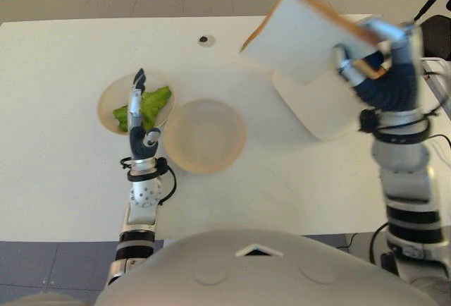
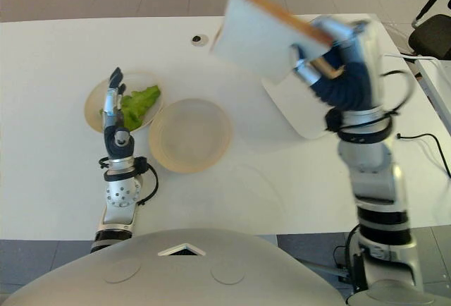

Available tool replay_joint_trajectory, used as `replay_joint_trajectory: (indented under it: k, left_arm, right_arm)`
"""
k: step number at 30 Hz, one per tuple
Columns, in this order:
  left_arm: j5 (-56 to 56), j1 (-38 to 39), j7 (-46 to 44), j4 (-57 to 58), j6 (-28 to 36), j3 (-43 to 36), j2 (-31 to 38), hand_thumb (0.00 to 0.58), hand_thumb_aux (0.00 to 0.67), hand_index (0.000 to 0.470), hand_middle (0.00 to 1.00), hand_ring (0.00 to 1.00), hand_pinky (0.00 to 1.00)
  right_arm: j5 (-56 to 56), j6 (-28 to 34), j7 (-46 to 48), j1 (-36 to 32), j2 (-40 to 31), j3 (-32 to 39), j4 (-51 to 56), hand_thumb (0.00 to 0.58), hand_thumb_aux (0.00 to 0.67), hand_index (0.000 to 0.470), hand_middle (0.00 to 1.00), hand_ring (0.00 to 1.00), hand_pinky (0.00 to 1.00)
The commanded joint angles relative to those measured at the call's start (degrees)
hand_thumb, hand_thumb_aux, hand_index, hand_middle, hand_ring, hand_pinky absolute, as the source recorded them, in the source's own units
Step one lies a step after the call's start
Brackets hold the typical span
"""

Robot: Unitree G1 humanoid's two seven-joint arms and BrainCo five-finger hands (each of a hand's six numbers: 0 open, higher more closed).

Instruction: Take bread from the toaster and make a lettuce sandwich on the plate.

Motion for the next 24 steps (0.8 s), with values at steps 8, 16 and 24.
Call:
replay_joint_trajectory:
  k: [8,16,24]
  left_arm:
    - [19.51,-0.57,10.61,1.43,19.78,2.69,10.51,0.0,0.0,0.0,0.0,0.0,0.0]
    - [21.96,-5.63,7.04,7.37,31.4,-2.16,16.92,0.0,0.0,0.0,0.0,0.0,0.0]
    - [22.44,-12.74,2.36,18.0,39.0,-8.28,22.91,0.0,0.0,0.0,0.0,0.0,0.0]
  right_arm:
    - [-6.04,0.06,5.35,1.25,11.34,18.42,25.63,0.58,0.67,0.47,1.0,1.0,1.0]
    - [-11.22,1.02,11.0,2.69,4.24,16.52,23.29,0.58,0.67,0.47,1.0,1.0,1.0]
    - [-21.64,6.81,8.87,2.26,3.99,14.57,15.85,0.0,0.0,0.0,0.0,0.0,0.0]
